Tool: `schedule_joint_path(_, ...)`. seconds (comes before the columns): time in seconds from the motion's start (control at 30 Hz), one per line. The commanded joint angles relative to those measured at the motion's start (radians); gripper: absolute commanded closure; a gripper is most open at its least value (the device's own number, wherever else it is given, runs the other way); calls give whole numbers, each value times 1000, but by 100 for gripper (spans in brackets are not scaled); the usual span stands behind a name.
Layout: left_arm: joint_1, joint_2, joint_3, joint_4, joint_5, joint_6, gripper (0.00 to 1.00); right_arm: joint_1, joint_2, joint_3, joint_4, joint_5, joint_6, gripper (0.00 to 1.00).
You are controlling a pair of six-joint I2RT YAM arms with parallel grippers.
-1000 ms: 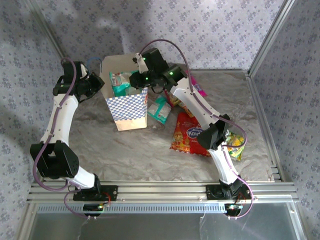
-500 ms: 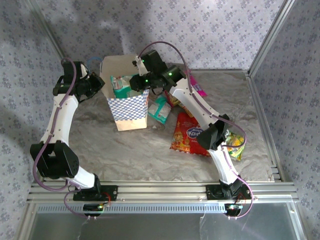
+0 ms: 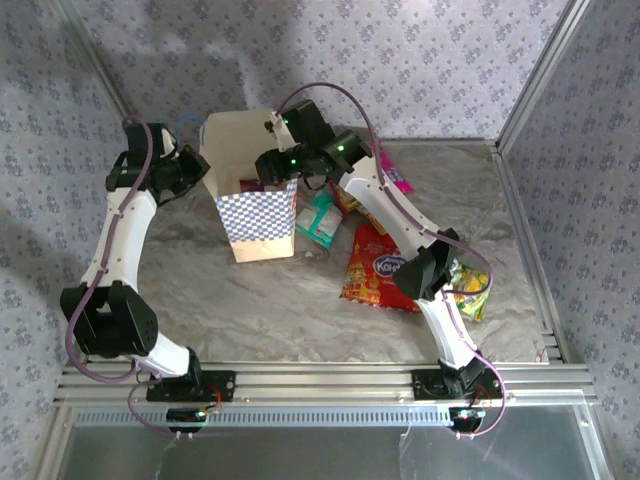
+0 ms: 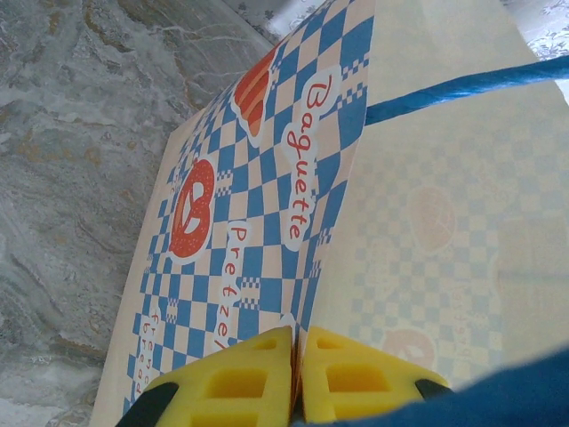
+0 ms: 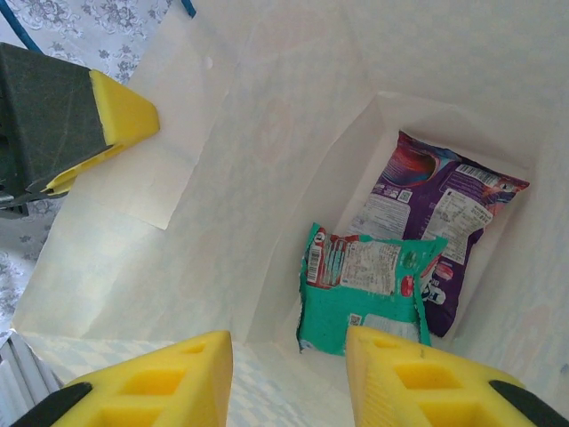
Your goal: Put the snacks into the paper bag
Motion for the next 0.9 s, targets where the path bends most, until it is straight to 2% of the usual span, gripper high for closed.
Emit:
schedule_joint_path(0.0, -9, -12, 20, -7, 25, 5, 91, 11, -26, 6, -32, 12, -24, 61)
schedule_joint_path(0.4, -12, -19, 27, -18, 22, 11, 91, 24, -86, -10, -30, 17, -74, 62)
schedule_joint_path(0.87, -12, -24, 27, -28, 19, 15, 90, 31, -192, -118, -5, 72, -107, 61)
